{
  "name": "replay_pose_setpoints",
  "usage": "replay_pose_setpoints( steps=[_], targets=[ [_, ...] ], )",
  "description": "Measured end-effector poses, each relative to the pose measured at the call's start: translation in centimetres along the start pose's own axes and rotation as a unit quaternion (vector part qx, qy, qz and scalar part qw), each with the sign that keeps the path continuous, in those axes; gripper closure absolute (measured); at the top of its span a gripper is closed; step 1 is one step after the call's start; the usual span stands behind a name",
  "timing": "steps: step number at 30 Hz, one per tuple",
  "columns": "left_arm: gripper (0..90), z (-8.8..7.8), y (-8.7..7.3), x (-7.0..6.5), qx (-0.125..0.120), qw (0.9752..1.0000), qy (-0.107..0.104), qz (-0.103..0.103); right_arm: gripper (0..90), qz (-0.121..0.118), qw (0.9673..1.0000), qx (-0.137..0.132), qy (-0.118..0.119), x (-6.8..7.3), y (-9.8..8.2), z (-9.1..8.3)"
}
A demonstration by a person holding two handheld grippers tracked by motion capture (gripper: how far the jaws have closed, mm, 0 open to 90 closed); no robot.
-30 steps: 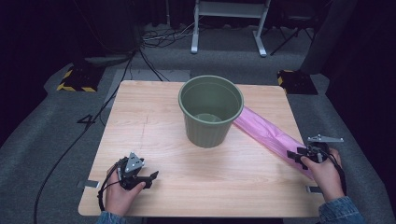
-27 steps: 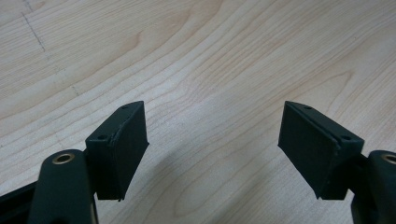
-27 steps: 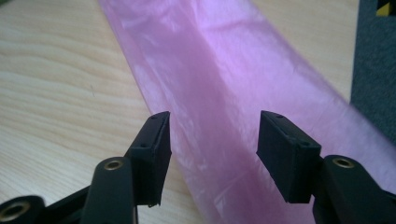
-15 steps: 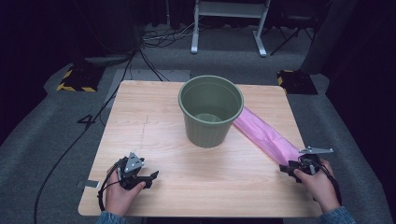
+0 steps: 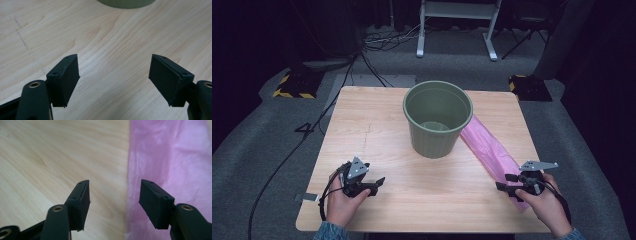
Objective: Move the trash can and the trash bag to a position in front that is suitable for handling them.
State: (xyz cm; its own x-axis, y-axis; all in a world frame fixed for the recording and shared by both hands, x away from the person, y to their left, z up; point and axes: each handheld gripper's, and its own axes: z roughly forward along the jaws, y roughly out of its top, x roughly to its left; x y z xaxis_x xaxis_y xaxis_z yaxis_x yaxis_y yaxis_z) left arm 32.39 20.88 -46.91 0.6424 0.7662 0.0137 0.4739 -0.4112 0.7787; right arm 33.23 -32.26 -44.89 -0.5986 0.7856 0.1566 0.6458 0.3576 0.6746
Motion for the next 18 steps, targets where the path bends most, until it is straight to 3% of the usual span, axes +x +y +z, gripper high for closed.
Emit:
replay_pose_setpoints(
  steps=[4,9,18],
  targets=[
    [24.7,0.3,1.2,0.3,-0.001,1.0000,0.000,0.003,39.0,-0.020,0.9991,-0.033,-0.017,-0.4,1.4,-0.4],
    [26.0,1.1,3.0,0.9,-0.018,0.9998,-0.008,-0.003,35.6,-0.036,0.9961,-0.077,-0.022,-0.9,3.5,0.2],
    [27.8,3.2,6.6,2.6,-0.051,0.9986,-0.010,0.006,33.8,-0.070,0.9916,-0.104,-0.033,-0.8,7.7,2.4]
  ],
)
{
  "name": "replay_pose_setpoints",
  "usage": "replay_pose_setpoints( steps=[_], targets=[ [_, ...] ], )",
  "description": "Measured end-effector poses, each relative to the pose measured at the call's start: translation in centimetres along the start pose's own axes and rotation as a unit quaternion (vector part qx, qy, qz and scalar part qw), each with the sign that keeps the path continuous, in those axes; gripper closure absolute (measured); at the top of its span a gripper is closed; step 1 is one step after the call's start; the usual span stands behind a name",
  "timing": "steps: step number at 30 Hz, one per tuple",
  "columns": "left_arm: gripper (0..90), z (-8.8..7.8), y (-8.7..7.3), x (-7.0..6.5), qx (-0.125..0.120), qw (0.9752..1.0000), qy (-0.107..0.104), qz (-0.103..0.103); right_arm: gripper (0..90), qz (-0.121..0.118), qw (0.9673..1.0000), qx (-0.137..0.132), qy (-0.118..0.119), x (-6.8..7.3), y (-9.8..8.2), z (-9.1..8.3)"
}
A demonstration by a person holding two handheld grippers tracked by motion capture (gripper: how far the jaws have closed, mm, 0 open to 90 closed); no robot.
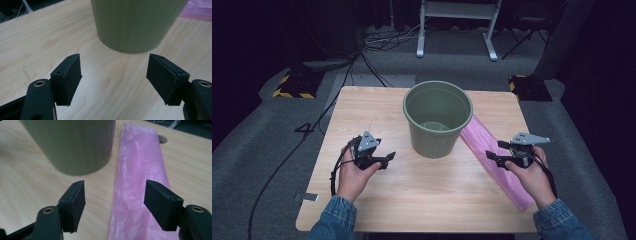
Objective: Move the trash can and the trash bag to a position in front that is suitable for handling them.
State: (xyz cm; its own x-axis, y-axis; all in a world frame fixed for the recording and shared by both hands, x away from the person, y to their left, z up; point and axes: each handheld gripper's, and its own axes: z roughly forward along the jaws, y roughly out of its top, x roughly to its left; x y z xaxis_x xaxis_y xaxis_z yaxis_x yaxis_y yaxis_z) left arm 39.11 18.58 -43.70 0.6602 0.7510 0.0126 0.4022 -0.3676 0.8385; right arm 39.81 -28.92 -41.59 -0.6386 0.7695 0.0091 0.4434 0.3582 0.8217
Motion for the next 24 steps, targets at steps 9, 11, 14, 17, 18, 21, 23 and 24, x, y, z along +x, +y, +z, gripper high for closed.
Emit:
replay_pose_setpoints(
  steps=[9,11,14,17,18,21,23,24],
  targets=[
    [31.3,3.6,1.3,2.2,-0.008,0.9999,-0.001,-0.010,38.4,0.000,1.0000,-0.003,0.006,-1.1,2.4,4.8],
    [32.5,4.4,1.5,2.6,-0.004,1.0000,0.002,-0.006,42.0,0.002,0.9999,-0.002,0.012,-1.2,2.8,6.0],
    [33.3,5.3,1.6,3.2,-0.026,0.9995,0.003,-0.017,43.9,-0.004,0.9999,0.003,0.011,-1.2,3.4,7.4],
    [34.9,6.0,1.8,4.1,-0.014,0.9998,0.010,-0.008,44.3,-0.006,1.0000,0.003,0.002,-1.5,3.9,8.5],
    [35.3,6.3,1.9,4.3,-0.017,0.9997,0.011,-0.012,44.8,-0.004,1.0000,0.001,-0.001,-1.6,4.1,8.8],
    [36.5,7.1,2.1,5.0,-0.026,0.9995,0.007,-0.019,45.3,0.002,1.0000,0.000,-0.007,-2.2,4.4,9.6],
    [37.8,7.7,2.3,5.2,-0.016,0.9998,0.011,-0.008,45.5,0.010,0.9999,-0.003,-0.006,-2.5,4.6,10.2],
    [37.9,8.1,2.3,5.2,-0.022,0.9997,0.011,-0.009,45.7,0.009,0.9999,-0.002,-0.007,-2.6,4.6,10.6]
  ],
)
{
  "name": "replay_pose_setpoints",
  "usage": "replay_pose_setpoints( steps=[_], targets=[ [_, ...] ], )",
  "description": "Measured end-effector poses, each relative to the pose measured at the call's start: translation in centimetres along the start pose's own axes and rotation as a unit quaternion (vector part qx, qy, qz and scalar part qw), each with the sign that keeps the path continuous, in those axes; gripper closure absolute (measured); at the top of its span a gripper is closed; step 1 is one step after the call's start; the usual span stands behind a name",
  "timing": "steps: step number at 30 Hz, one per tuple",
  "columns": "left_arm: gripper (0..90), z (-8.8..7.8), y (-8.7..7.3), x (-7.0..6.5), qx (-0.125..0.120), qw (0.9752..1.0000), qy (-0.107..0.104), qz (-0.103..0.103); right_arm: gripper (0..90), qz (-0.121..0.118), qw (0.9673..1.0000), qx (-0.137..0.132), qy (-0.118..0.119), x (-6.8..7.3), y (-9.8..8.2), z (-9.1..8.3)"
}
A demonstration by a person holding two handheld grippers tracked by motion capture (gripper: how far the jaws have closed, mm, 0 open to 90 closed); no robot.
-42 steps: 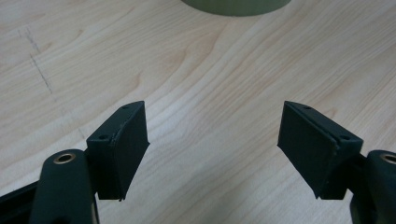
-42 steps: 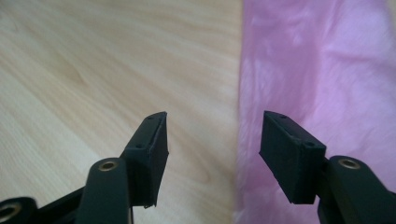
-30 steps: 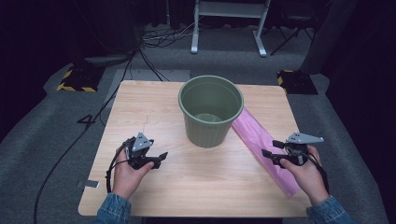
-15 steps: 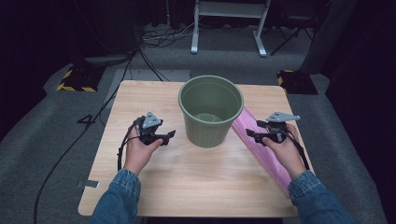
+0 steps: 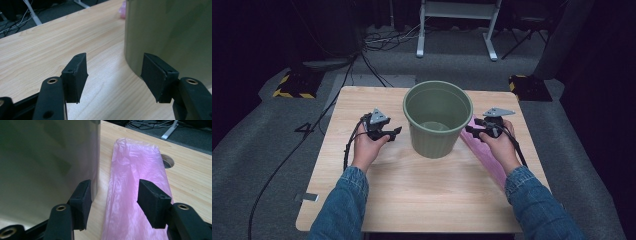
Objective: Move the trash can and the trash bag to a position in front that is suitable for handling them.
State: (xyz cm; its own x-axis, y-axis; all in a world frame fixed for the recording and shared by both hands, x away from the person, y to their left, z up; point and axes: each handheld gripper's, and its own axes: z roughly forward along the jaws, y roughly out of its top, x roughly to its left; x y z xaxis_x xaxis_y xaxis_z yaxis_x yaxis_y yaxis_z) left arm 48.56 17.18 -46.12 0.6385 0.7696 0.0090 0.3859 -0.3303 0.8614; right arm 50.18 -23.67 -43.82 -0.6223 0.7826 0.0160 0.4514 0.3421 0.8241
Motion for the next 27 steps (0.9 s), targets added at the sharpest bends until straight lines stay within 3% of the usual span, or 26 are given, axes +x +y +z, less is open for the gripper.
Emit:
replay_pose_setpoints(
  steps=[5,8,12,20,22,27],
  targets=[
    [38.6,1.3,0.3,-0.3,0.007,0.9998,-0.014,0.010,47.5,0.003,1.0000,-0.001,0.003,0.0,0.2,1.3],
    [44.9,1.5,0.6,-1.0,0.008,0.9995,-0.023,0.018,55.2,-0.009,0.9999,-0.001,0.011,0.5,0.4,1.5],
    [52.4,1.0,0.6,-1.7,0.012,0.9993,-0.024,0.028,62.3,-0.019,0.9997,0.000,0.016,1.0,0.3,1.1],
    [58.4,-0.1,0.3,-2.8,0.020,0.9985,-0.025,0.043,69.2,-0.055,0.9982,0.016,0.017,2.3,0.2,0.1],
    [59.3,-0.3,0.1,-3.1,0.018,0.9984,-0.030,0.044,69.9,-0.067,0.9974,0.019,0.017,2.7,0.0,-0.4],
    [59.8,-1.3,-0.6,-4.2,0.014,0.9980,-0.047,0.039,69.9,-0.071,0.9969,0.019,0.026,3.3,-0.9,-1.6]
  ],
)
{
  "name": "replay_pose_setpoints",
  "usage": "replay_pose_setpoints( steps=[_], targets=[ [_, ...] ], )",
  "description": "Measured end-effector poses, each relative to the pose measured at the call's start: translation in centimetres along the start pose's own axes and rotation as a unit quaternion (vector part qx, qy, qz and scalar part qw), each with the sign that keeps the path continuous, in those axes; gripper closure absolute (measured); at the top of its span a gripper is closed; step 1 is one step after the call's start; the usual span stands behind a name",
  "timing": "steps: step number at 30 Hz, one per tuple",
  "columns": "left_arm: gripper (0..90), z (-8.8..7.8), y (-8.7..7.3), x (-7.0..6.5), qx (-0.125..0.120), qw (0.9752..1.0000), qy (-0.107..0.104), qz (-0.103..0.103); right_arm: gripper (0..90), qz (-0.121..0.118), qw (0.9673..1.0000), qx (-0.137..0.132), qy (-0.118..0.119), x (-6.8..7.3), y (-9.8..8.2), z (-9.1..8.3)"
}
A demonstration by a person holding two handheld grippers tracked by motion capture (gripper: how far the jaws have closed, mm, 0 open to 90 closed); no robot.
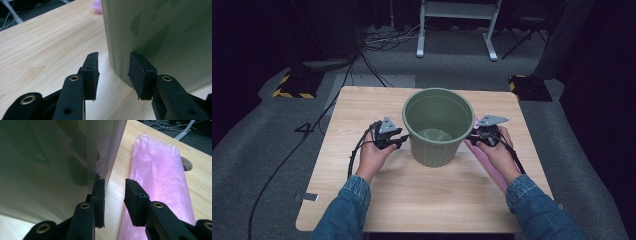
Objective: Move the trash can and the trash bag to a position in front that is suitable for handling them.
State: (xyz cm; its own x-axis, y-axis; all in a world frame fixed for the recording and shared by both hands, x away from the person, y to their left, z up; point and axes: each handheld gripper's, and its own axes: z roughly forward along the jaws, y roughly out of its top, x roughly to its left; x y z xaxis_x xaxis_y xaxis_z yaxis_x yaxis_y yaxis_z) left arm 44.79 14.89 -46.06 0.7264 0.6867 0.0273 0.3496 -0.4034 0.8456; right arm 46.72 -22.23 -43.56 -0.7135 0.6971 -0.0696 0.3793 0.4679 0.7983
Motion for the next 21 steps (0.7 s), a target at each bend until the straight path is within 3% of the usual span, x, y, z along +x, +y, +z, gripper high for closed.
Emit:
replay_pose_setpoints(
  steps=[5,13,21],
  targets=[
    [59.8,-1.1,-0.7,-1.4,0.001,0.9999,-0.016,0.003,69.9,0.003,0.9999,-0.005,0.015,0.9,-1.2,-1.4],
    [60.3,-2.8,-1.5,-3.7,0.003,0.9997,-0.022,0.011,69.9,-0.012,0.9991,-0.002,0.040,2.7,-2.6,-3.7],
    [60.3,-4.4,-2.4,-5.7,0.007,0.9993,-0.036,0.007,69.8,-0.007,0.9980,-0.005,0.063,4.4,-4.1,-5.7]
  ],
)
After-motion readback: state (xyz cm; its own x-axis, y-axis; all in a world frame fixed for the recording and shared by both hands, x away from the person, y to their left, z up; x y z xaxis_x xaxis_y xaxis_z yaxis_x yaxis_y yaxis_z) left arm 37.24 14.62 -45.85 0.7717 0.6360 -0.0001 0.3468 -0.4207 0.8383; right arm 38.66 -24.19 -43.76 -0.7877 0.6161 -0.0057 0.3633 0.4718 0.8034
